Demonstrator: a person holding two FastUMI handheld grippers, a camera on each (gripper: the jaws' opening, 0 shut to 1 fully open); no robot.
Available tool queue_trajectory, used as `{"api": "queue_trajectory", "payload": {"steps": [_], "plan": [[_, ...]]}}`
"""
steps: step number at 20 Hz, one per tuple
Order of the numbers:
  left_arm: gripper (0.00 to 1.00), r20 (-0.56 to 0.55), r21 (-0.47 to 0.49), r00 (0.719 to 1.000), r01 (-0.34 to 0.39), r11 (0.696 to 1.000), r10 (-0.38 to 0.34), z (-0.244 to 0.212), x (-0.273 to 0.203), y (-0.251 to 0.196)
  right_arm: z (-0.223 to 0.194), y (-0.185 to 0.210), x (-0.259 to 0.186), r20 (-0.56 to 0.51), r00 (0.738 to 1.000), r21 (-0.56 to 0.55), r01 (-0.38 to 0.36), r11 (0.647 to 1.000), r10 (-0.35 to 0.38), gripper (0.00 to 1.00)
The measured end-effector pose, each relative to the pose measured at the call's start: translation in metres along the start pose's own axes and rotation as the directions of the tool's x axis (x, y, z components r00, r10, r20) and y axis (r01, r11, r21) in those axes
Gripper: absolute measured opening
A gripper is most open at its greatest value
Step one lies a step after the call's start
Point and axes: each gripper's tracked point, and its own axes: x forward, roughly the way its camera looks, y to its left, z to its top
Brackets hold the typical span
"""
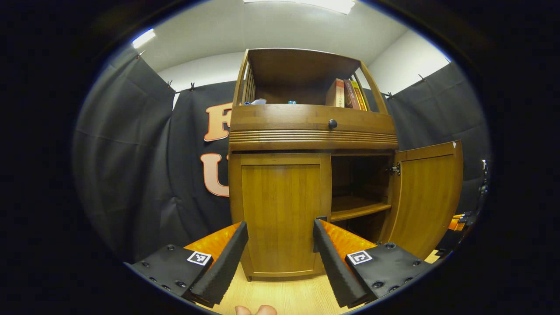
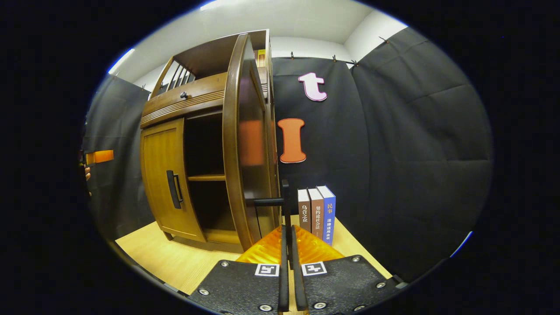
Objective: Open the right door of the double-door shoe cabinet with the right hand, and open the left door with the left hand.
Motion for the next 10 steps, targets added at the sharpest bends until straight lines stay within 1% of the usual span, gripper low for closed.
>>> {"api": "queue_trajectory", "payload": {"steps": [3, 5, 6, 7, 8, 10], "plan": [[0.97, 0.006, 0.006, 1.000, 0.000, 1.000, 0.000, -0.008, 0.015, -0.009, 0.001, -0.008, -0.002, -0.004, 1.000, 0.000, 0.018, 1.000, -0.018, 0.05], [0.97, 0.010, 0.016, 1.000, -0.010, 1.000, 0.010, -0.016, 0.026, -0.012, 0.001, -0.018, -0.006, -0.004, 0.999, -0.005, 0.045, 0.999, -0.045, 0.06], [0.97, 0.007, 0.024, 1.000, -0.014, 1.000, 0.013, -0.021, 0.032, -0.014, 0.003, -0.025, -0.009, 0.000, 0.998, -0.015, 0.066, 0.998, -0.066, 0.23], [0.95, -0.001, 0.022, 1.000, -0.013, 1.000, 0.013, -0.027, 0.038, -0.017, 0.006, -0.032, -0.012, 0.010, 0.997, -0.029, 0.081, 0.996, -0.081, 0.07], [0.95, -0.012, 0.016, 1.000, -0.006, 1.000, 0.006, -0.033, 0.046, -0.021, 0.009, -0.033, -0.015, 0.017, 0.996, -0.035, 0.084, 0.996, -0.084, 0.07], [0.96, -0.029, 0.003, 1.000, 0.010, 1.000, -0.009, -0.045, 0.056, -0.031, 0.014, -0.034, -0.023, 0.022, 0.996, -0.048, 0.090, 0.995, -0.089, 0.11]]}}
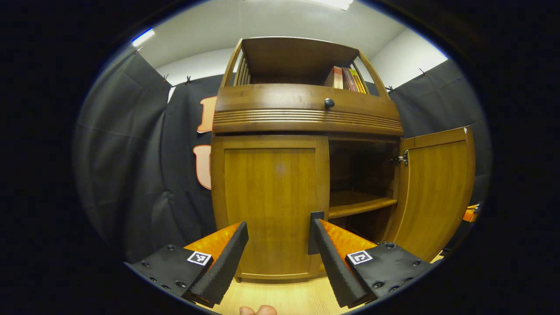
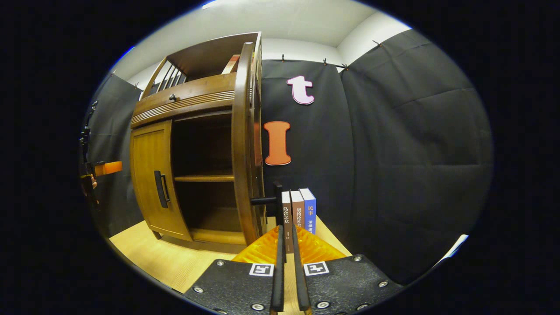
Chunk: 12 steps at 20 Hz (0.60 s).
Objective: Open the right door of the double-door shoe cabinet with the right hand, and open the left door with the left hand.
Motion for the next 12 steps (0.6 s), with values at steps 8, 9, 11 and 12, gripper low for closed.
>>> {"api": "queue_trajectory", "payload": {"steps": [8, 9, 11, 12], "plan": [[0.98, 0.004, 0.017, 1.000, 0.005, 1.000, -0.005, -0.022, 0.050, -0.025, 0.019, -0.002, -0.015, 0.030, 0.999, -0.005, 0.028, 1.000, -0.028, 0.26], [0.98, -0.003, 0.014, 1.000, 0.012, 1.000, -0.012, -0.029, 0.055, -0.028, 0.019, -0.004, -0.016, 0.030, 0.999, -0.006, 0.035, 0.999, -0.035, 0.34], [0.97, -0.017, 0.015, 1.000, 0.022, 1.000, -0.022, -0.036, 0.070, -0.033, 0.020, -0.007, -0.018, 0.034, 0.998, -0.005, 0.049, 0.999, -0.049, 0.53], [0.96, -0.018, 0.018, 0.999, 0.031, 0.999, -0.031, -0.039, 0.077, -0.036, 0.020, -0.010, -0.018, 0.035, 0.998, -0.003, 0.056, 0.998, -0.056, 0.52]]}}
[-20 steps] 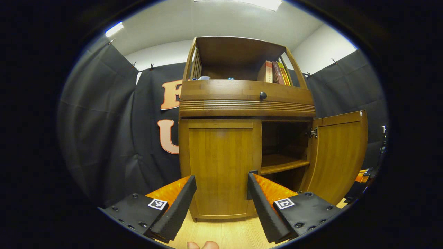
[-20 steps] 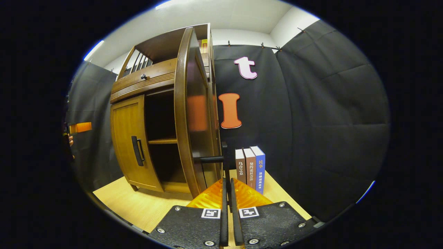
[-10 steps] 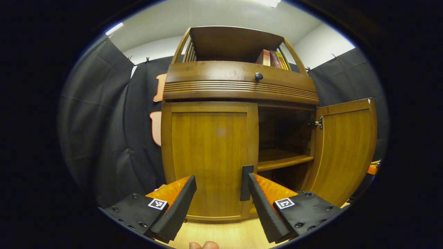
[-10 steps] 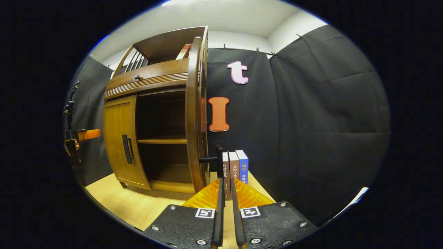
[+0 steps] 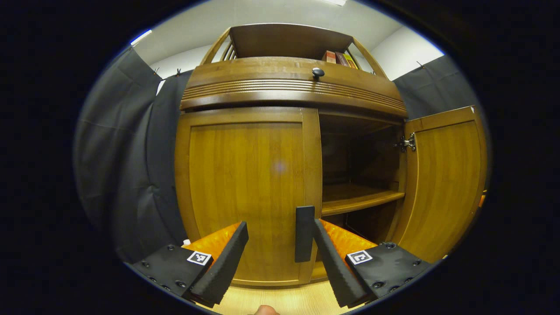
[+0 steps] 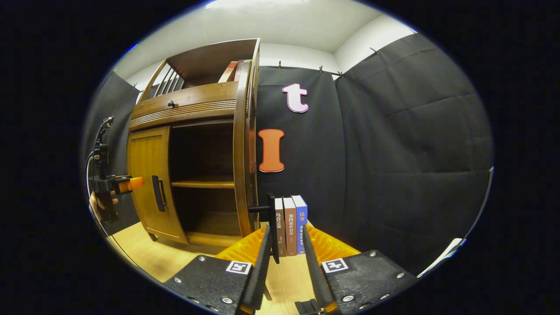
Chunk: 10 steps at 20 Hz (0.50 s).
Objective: Open the right door of the double-door shoe cabinet with the right hand, and open the left door with the left hand.
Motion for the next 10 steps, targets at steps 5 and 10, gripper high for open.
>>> {"api": "queue_trajectory", "payload": {"steps": [5, 10], "plan": [[0.95, -0.041, -0.012, 0.999, 0.022, 1.000, -0.023, -0.024, 0.026, -0.013, 0.004, -0.012, -0.004, 0.011, 0.999, 0.006, 0.040, 0.999, -0.040, 0.69], [0.96, -0.065, -0.027, 0.998, 0.013, 1.000, -0.015, -0.040, 0.052, -0.016, 0.012, -0.018, -0.007, 0.041, 0.997, -0.025, 0.062, 0.998, -0.061, 0.87]]}}
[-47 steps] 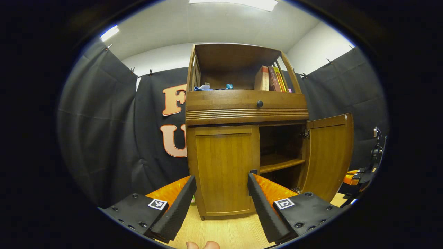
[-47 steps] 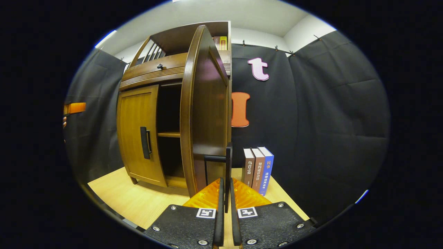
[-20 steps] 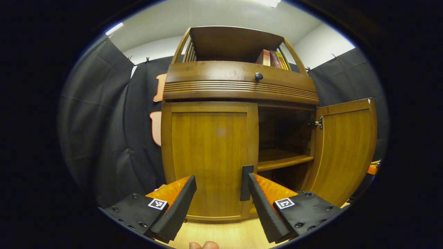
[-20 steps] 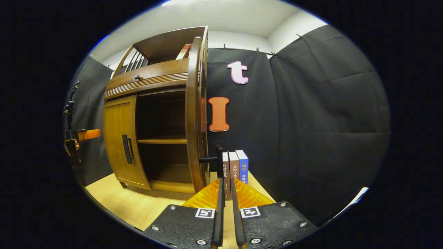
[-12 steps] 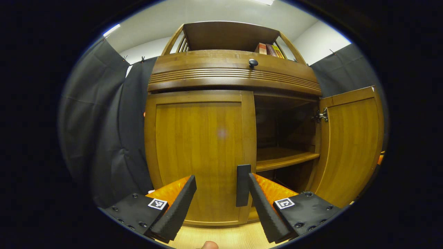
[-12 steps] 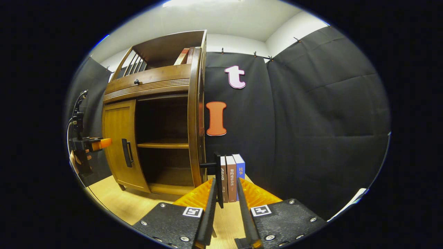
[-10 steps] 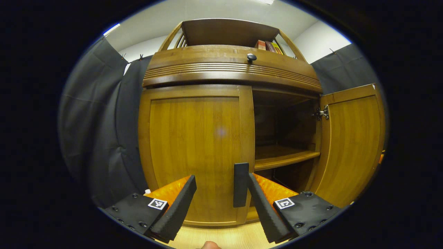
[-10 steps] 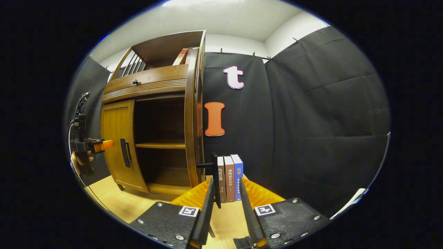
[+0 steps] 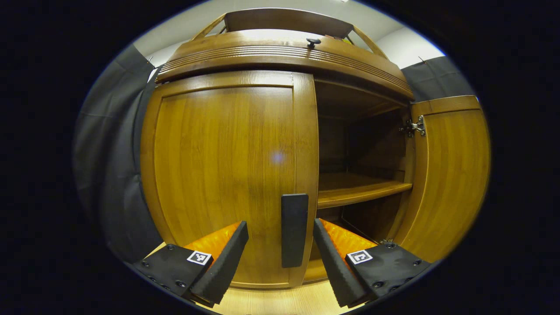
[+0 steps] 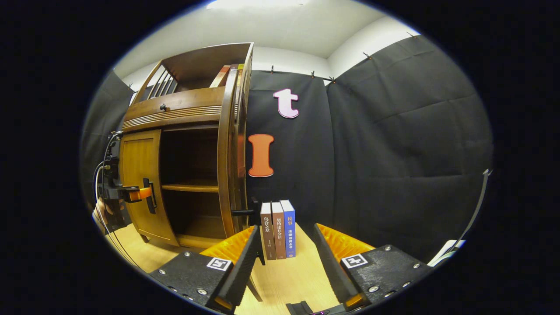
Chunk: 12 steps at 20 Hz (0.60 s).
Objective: Open the right door of the double-door shoe cabinet with the right hand, and open the left door with the left hand.
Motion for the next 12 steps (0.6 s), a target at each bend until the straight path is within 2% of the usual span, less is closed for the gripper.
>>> {"api": "queue_trajectory", "payload": {"steps": [1, 4, 8, 12], "plan": [[0.93, -0.001, 0.002, 1.000, -0.003, 1.000, 0.003, 0.000, 0.004, 0.000, 0.001, 0.000, 0.000, 0.001, 1.000, -0.004, 0.000, 1.000, 0.000, 0.79], [0.82, -0.008, 0.003, 1.000, 0.010, 1.000, -0.009, -0.007, 0.014, -0.005, 0.001, 0.002, -0.002, 0.001, 1.000, -0.013, -0.004, 1.000, 0.004, 0.80], [0.60, -0.015, -0.009, 0.999, 0.033, 0.999, -0.033, -0.011, 0.022, -0.013, 0.001, 0.002, -0.001, 0.001, 1.000, -0.014, -0.004, 1.000, 0.004, 0.80], [0.44, -0.012, -0.028, 0.999, 0.051, 0.998, -0.051, -0.013, 0.026, -0.019, 0.004, 0.003, -0.004, -0.001, 1.000, -0.003, 0.002, 1.000, -0.002, 0.80]]}}
